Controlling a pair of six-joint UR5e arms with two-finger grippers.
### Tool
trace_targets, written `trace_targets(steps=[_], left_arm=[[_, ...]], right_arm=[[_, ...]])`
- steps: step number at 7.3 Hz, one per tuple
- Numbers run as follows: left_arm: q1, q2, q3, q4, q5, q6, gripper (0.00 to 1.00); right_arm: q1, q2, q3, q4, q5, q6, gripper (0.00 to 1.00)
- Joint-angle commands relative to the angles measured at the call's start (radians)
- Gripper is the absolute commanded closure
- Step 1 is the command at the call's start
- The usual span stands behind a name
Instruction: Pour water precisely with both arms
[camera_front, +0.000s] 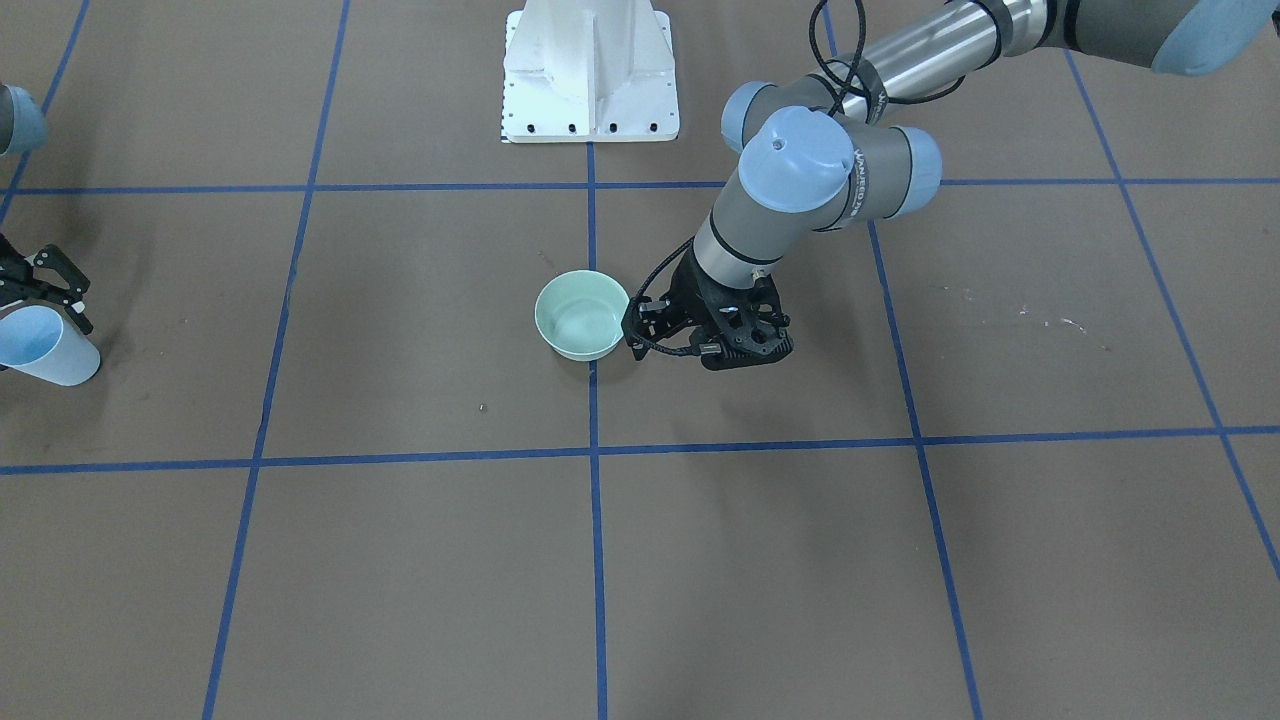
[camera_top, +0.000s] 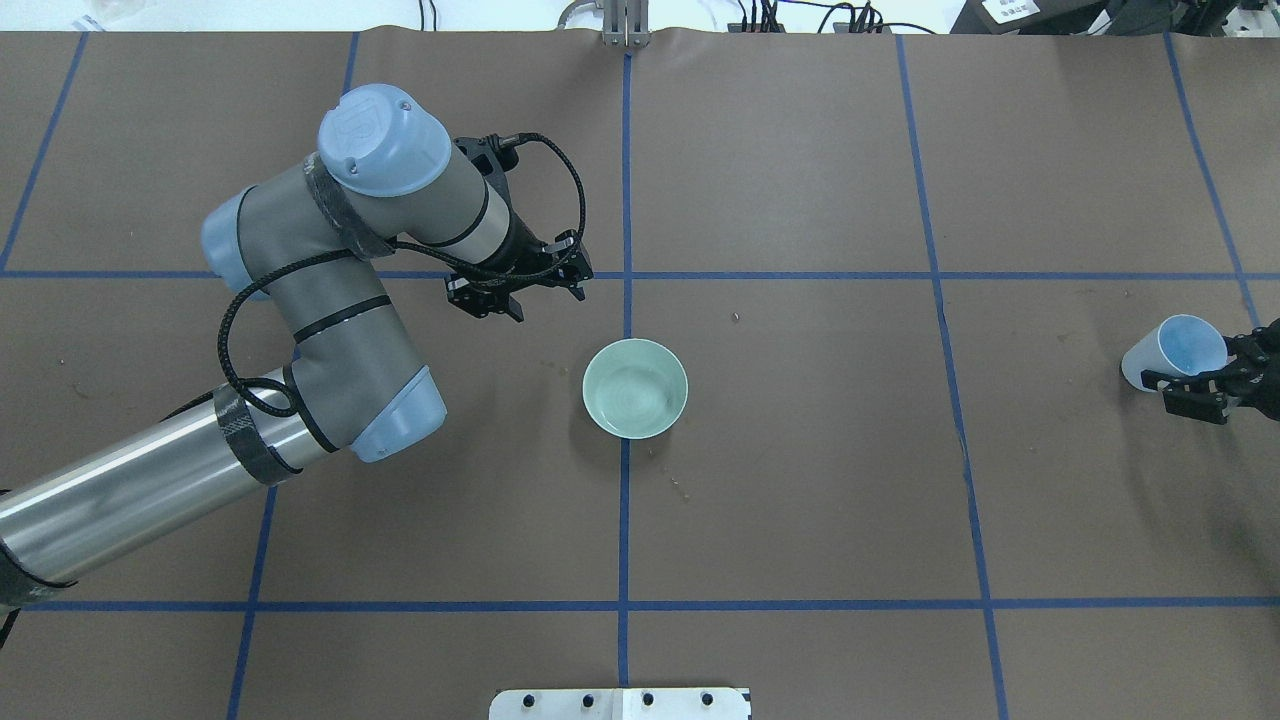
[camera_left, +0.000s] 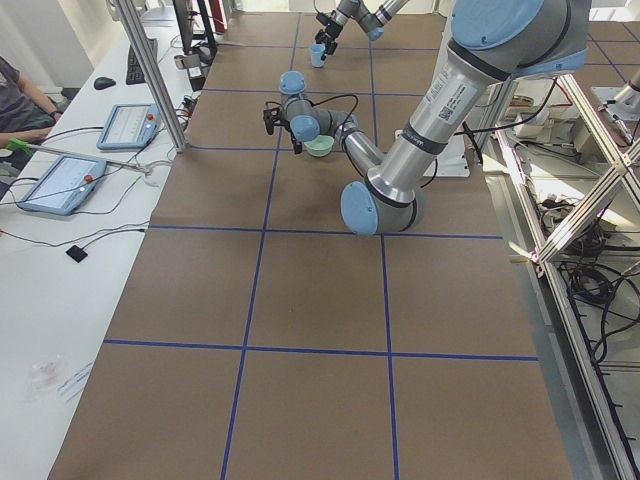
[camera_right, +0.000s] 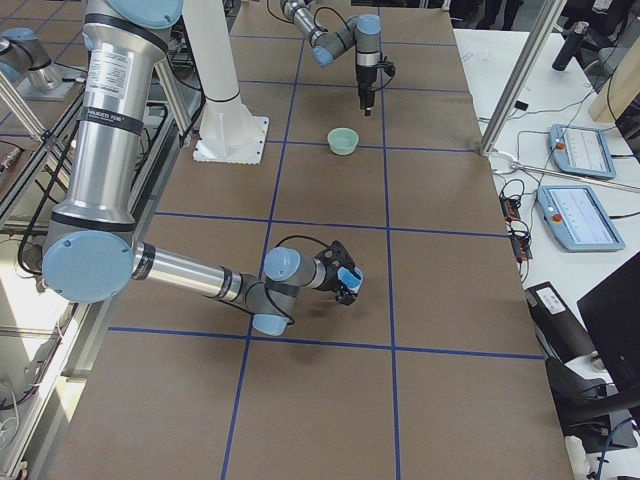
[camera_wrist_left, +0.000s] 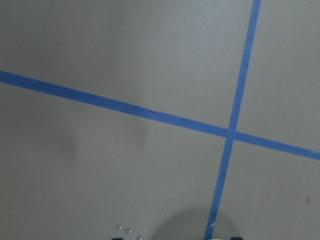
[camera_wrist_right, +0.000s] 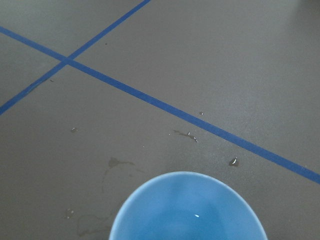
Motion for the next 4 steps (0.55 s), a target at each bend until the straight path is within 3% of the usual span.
trace_targets(steps=[1, 4], left_arm=[[0.0, 0.0, -0.001, 0.0, 0.0, 0.0, 0.23], [-0.002, 0.0, -0.003, 0.0, 0.0, 0.0, 0.23]], right_arm=[[0.0, 0.001, -0.015, 0.021, -0.029, 0.002, 0.04], [-0.003, 0.001, -0.016, 0.044, -0.042, 0.023, 0.03]])
